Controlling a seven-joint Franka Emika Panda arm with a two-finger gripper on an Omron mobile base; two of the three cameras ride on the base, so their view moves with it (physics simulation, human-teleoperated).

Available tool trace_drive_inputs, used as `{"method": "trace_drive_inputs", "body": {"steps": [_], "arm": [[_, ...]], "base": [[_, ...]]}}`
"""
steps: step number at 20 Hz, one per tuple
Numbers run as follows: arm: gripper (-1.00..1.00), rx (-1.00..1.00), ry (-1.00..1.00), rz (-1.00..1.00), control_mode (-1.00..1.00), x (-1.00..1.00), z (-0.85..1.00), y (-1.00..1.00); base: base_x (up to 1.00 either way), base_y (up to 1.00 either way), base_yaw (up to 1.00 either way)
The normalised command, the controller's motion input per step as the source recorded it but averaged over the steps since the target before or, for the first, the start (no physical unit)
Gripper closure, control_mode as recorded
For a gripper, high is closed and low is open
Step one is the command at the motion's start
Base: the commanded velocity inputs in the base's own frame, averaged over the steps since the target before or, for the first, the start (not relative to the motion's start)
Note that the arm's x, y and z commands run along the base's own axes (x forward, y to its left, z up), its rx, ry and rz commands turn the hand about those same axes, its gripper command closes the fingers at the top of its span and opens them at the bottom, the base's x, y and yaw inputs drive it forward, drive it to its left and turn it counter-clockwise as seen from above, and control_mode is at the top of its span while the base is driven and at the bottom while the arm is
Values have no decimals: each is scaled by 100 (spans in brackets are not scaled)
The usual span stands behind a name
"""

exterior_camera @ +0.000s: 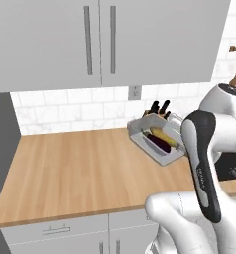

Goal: Take the meat container that has the fish and place it on the second highest rack of the freezer. Then take the vegetable container that has the eggplant and cucumber and place it on the highest rack of the freezer.

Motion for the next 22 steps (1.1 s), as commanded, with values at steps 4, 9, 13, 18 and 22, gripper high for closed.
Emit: {"method": "trace_drive_inputs", "body": {"steps": [4, 9, 13, 18, 22], "arm": [[100, 0, 16, 9, -100, -100, 98, 0], [100, 0, 11, 8, -100, -89, 60, 13], [100, 0, 1, 1, -100, -55, 22, 22], [100, 0, 0, 0, -100, -52, 18, 9], [100, 0, 0, 0, -100, -36, 5, 0]], "base": [[0, 0, 0], [0, 0, 0], [0, 0, 0], [0, 0, 0], [0, 0, 0]]}}
